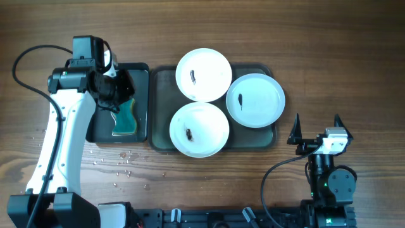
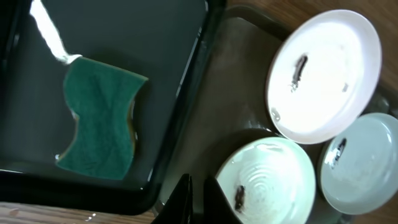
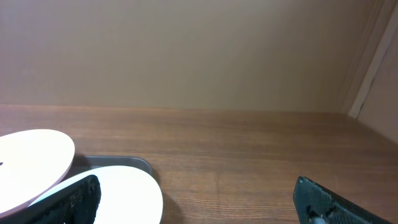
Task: Clean dirty plates on tray and stack at the side
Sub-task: 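Move the left gripper over the green sponge in the black tray, then raise the right arm and move its gripper to the top-right white plate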
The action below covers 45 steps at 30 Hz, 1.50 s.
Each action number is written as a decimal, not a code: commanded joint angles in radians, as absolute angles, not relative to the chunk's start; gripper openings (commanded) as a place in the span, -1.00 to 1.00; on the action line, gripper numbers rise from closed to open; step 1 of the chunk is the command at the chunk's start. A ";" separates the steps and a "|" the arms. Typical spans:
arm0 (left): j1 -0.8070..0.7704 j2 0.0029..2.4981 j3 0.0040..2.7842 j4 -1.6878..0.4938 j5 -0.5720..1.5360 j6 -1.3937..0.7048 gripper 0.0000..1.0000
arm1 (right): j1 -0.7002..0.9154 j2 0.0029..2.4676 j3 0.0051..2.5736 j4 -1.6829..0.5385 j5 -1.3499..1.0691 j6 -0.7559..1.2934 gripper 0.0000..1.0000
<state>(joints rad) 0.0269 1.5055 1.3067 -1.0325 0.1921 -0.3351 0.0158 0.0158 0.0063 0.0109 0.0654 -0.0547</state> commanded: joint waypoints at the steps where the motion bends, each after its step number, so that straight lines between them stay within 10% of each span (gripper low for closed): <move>1: 0.024 1.514 1.320 -1.030 0.129 -0.331 -0.92 | 0.014 0.018 0.006 0.014 0.083 -0.065 0.99; 23: 0.024 1.520 1.307 -1.003 -0.028 -0.330 -0.92 | 0.014 0.109 0.069 -0.006 -0.204 0.286 1.00; 45: 0.024 1.520 1.307 -1.005 -0.028 -0.349 -0.92 | 0.014 1.156 1.312 -0.831 -0.354 0.318 0.99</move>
